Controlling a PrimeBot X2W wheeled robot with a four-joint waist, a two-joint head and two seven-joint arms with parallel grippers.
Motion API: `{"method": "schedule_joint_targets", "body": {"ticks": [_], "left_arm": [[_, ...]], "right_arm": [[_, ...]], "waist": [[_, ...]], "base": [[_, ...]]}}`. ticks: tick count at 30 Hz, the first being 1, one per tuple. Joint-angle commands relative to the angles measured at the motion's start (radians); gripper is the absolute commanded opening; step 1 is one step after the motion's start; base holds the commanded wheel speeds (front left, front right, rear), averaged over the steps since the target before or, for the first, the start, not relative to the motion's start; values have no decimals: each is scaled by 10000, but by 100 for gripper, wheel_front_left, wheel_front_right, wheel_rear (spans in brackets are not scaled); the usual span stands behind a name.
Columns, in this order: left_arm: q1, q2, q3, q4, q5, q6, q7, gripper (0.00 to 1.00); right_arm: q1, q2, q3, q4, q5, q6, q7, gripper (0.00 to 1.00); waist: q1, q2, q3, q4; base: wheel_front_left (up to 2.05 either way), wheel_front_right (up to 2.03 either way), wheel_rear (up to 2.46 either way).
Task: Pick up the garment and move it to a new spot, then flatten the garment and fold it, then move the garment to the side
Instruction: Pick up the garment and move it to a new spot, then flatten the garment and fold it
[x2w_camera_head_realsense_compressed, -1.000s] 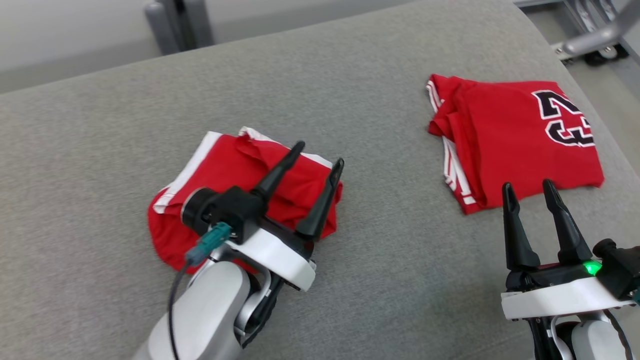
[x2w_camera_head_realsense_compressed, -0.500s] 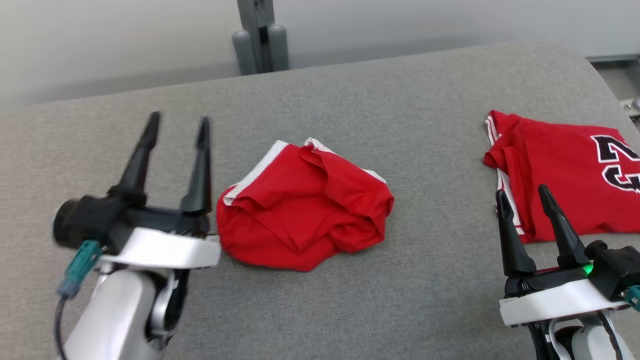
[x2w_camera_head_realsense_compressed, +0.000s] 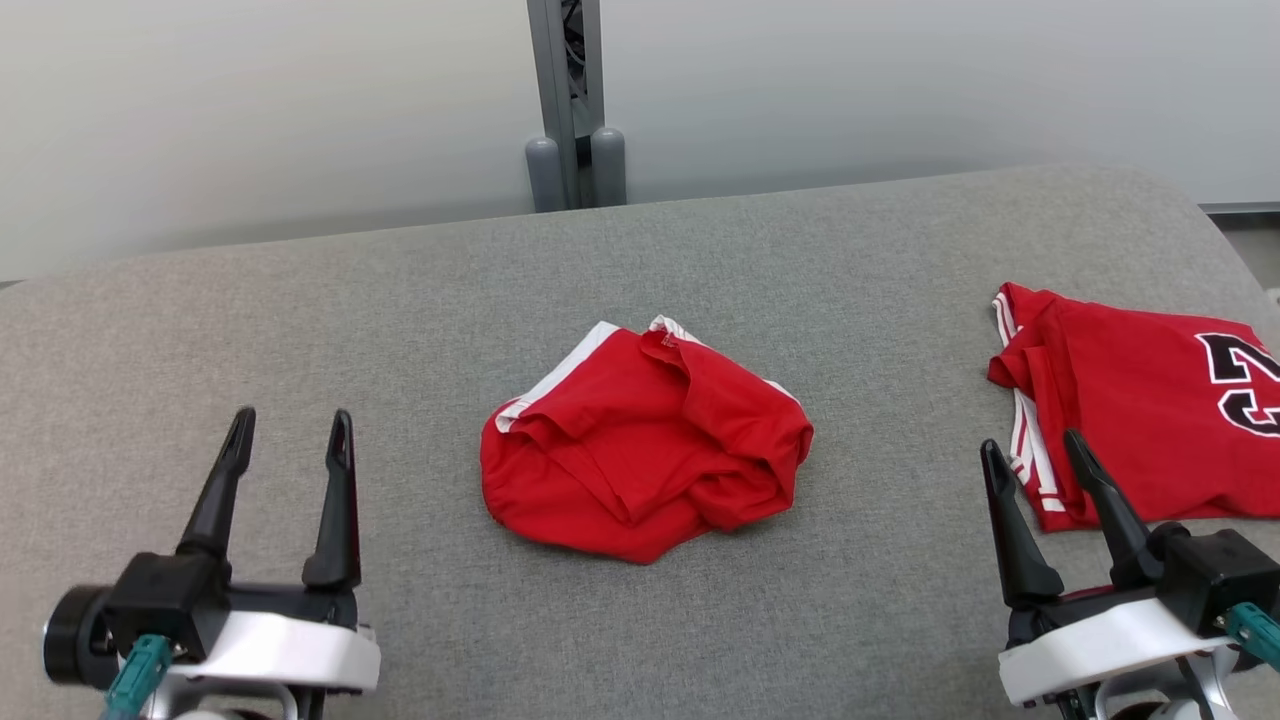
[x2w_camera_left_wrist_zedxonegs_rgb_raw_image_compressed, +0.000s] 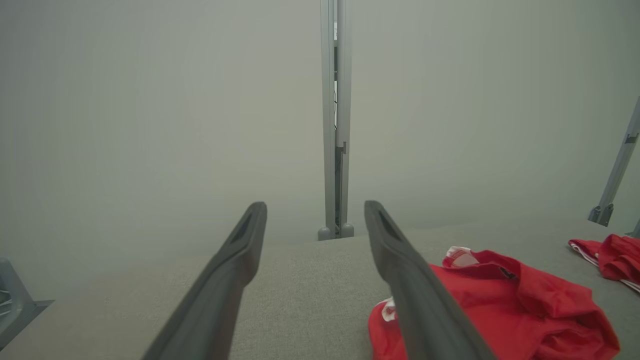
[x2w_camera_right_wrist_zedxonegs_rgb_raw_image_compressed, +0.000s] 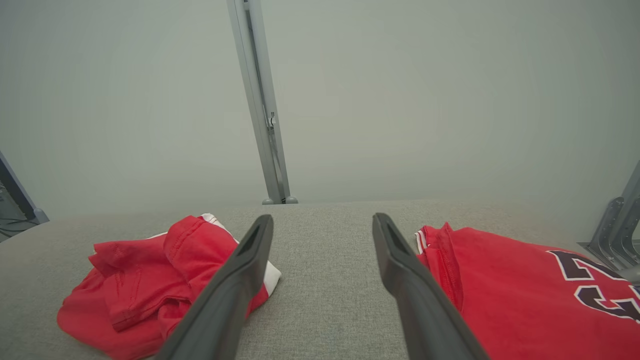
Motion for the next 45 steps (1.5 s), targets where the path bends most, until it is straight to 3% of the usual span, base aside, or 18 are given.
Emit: {"method": "schedule_joint_targets", "body": {"ticks": [1, 13, 45], "left_arm": [[130, -9, 19, -67, -73, 66, 47, 100], [1073, 112, -31, -521, -203, 427, 559, 100], [778, 25, -310, -462, -299, 543, 689, 100]], "right_arm": [[104, -69, -43, -43, 4, 3, 16, 100], [664, -67, -232, -248, 123, 3, 330, 100], [589, -68, -181, -292, 235, 3, 375, 100]], "waist": [[0, 0, -41, 26], [0, 0, -344, 90], [0, 0, -364, -65]], "base": [[0, 0, 0], [0, 0, 0], [0, 0, 0]]}}
